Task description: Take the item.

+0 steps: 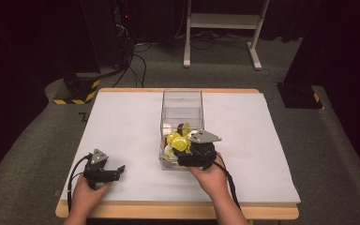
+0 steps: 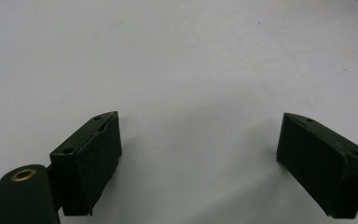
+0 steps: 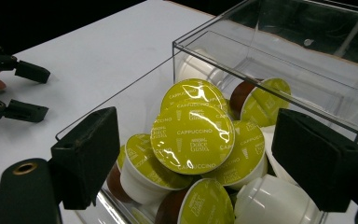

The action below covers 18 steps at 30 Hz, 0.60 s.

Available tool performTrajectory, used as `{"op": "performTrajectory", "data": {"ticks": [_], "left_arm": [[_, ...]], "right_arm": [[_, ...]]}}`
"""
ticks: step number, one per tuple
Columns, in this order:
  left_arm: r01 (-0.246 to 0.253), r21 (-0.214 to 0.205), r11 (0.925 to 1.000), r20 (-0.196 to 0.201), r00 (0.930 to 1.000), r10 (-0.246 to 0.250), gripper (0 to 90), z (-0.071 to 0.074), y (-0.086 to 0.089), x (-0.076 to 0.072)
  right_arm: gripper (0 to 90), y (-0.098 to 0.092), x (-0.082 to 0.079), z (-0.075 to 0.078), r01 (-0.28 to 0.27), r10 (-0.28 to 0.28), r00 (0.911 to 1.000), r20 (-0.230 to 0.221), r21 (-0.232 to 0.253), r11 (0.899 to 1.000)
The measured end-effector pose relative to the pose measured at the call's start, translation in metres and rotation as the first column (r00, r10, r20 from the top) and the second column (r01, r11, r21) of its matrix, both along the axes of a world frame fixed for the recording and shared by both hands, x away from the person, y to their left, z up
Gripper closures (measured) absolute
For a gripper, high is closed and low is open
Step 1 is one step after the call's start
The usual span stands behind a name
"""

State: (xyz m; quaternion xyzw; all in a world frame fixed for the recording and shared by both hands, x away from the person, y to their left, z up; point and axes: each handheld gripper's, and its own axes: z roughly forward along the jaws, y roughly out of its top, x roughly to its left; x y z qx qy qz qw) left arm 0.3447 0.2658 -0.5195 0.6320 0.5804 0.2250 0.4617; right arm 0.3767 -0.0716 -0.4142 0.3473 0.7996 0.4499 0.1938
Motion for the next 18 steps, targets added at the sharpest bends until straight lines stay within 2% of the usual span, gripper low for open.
{"op": "performTrajectory", "data": {"ticks": [15,18], "left_arm": [[-0.010,0.006,0.9999,0.000,0.9999,0.010,14.0,0.000,0.000,-0.001],[-0.003,0.021,0.9998,-0.003,1.0000,0.003,14.0,0.000,0.001,-0.001]], "right_arm": [[20.0,0.011,0.012,-0.008,0.020,-0.022,0.9989,-0.041,-0.038,0.999],[21.0,0.015,0.012,-0.009,0.017,-0.019,0.9991,-0.038,-0.055,0.998]]}}
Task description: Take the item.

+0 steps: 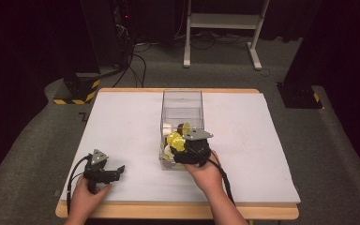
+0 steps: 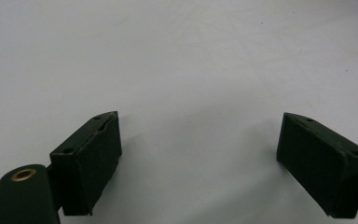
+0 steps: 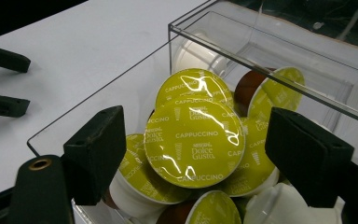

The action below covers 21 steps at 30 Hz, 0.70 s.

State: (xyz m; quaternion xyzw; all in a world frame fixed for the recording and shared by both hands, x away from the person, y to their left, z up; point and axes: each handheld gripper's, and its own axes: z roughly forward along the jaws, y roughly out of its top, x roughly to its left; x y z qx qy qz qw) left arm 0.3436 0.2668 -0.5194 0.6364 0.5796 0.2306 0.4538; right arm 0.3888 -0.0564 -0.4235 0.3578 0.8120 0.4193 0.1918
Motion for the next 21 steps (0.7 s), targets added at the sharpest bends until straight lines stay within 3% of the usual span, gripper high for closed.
{"op": "performTrajectory", "data": {"ticks": [9,21], "left_arm": [[-0.018,-0.024,0.9996,0.006,0.9998,0.018,14.2,-0.0004,-0.0022,-0.0002],[-0.018,-0.020,0.9996,0.003,0.9998,0.018,14.2,-0.0003,-0.0019,-0.0006]], "right_arm": [[26.9,0.0053,0.0010,-0.0028,0.006,-0.006,1.0000,0.000,-0.034,0.999],[36.4,0.0089,-0.0001,-0.0049,0.012,-0.012,0.9999,0.009,-0.077,0.997]]}}
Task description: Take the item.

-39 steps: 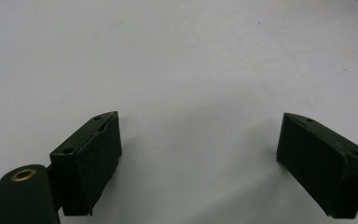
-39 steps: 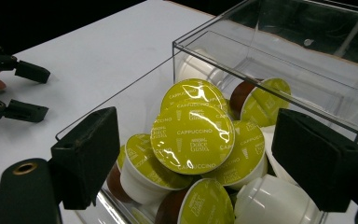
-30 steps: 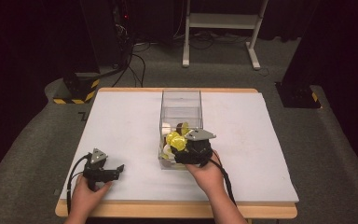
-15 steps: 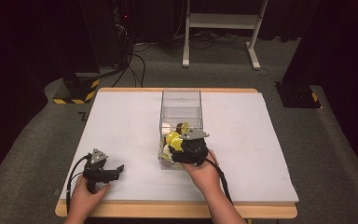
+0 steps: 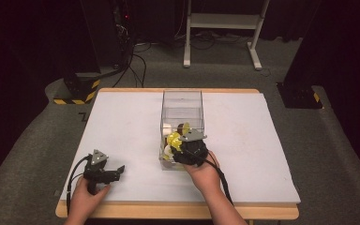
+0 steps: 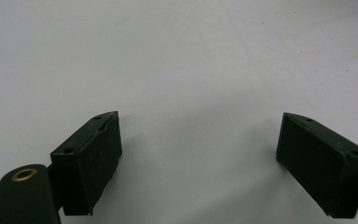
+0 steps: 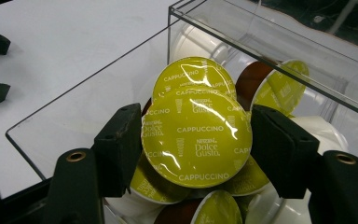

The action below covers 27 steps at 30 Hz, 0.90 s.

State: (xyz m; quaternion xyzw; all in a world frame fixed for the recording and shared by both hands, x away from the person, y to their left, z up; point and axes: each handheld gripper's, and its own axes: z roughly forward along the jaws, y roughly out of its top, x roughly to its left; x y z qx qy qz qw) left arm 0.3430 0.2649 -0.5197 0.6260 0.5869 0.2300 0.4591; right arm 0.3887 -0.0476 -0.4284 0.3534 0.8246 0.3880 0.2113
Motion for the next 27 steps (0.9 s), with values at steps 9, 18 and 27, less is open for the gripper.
{"op": "performTrajectory", "data": {"ticks": [9,18,27], "left_arm": [[-0.001,0.000,1.0000,0.000,1.0000,0.001,14.2,0.0000,0.0000,0.0000],[-0.003,-0.004,1.0000,0.001,1.0000,0.003,14.3,-0.0001,-0.0003,0.0000],[-0.003,-0.004,1.0000,0.001,1.0000,0.003,14.2,-0.0001,-0.0002,0.0000]], "right_arm": [[36.8,0.0022,-0.0001,-0.0013,0.000,0.000,1.0000,0.001,-0.030,1.000],[37.5,0.0018,0.0000,-0.0011,0.004,-0.005,1.0000,-0.007,-0.022,1.000],[37.5,0.0007,0.0002,-0.0006,0.002,-0.002,1.0000,-0.009,-0.012,1.000]]}}
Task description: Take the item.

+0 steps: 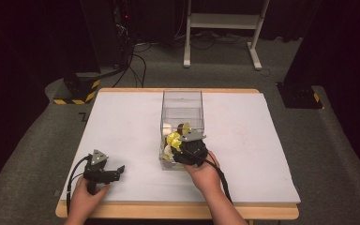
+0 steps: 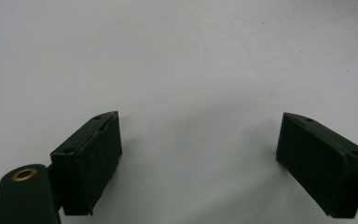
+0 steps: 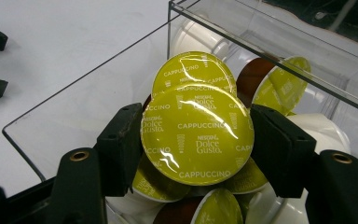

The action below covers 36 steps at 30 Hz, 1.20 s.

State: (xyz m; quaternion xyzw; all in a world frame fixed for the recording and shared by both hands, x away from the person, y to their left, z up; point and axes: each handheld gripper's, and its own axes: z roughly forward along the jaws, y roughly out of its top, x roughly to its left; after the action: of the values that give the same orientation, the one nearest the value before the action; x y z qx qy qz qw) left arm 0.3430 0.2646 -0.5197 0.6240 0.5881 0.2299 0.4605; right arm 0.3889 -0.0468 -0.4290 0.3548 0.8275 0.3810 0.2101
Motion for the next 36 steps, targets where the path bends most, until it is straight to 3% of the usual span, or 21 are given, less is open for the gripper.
{"op": "performTrajectory", "data": {"ticks": [19,36], "left_arm": [[0.002,0.002,1.0000,-0.002,1.0000,-0.002,14.3,0.000,0.000,0.000],[0.007,0.007,0.9999,-0.005,1.0000,-0.007,14.2,0.000,0.001,0.000]], "right_arm": [[37.6,-0.002,-0.003,0.004,-0.013,0.012,0.9998,0.015,0.032,0.999],[37.7,-0.010,-0.009,0.014,-0.019,0.014,0.9982,0.059,0.085,0.996]]}}
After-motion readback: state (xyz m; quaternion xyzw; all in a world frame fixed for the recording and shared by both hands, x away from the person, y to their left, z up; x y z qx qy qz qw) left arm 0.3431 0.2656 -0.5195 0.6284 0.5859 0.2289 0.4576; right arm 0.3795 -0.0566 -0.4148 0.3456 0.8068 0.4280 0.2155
